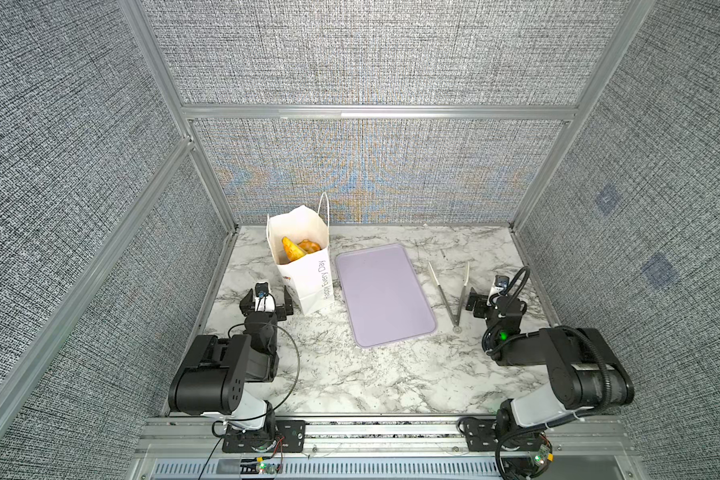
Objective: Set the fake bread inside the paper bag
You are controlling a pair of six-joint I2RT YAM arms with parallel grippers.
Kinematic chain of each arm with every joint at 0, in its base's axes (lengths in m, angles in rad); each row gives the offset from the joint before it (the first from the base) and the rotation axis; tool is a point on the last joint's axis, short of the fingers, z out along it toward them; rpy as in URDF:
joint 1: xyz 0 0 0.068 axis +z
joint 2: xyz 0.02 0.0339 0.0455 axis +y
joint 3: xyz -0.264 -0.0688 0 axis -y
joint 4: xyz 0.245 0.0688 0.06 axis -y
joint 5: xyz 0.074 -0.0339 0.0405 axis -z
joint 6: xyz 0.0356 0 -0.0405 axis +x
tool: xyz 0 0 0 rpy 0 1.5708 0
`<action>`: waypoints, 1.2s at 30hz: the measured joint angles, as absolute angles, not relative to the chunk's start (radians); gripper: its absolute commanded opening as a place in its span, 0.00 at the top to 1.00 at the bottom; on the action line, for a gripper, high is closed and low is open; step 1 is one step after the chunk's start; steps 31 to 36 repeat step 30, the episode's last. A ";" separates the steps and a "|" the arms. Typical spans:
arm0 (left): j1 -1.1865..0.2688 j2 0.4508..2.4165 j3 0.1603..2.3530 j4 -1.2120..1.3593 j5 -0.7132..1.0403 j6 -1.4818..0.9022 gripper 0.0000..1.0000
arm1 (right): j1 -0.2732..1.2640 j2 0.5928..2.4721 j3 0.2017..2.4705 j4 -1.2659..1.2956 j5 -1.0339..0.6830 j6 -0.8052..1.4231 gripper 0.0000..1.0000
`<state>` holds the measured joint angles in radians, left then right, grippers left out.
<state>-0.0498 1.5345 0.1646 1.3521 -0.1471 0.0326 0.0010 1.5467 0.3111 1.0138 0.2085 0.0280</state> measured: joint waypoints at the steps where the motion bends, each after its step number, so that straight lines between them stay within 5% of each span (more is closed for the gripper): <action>1: -0.050 1.534 0.164 1.352 -0.147 0.032 0.01 | 0.001 1.547 0.311 1.014 0.208 0.028 0.01; 36: -0.050 1.534 0.166 1.351 -0.136 0.028 0.01 | 0.001 1.547 0.311 1.014 0.208 0.028 0.01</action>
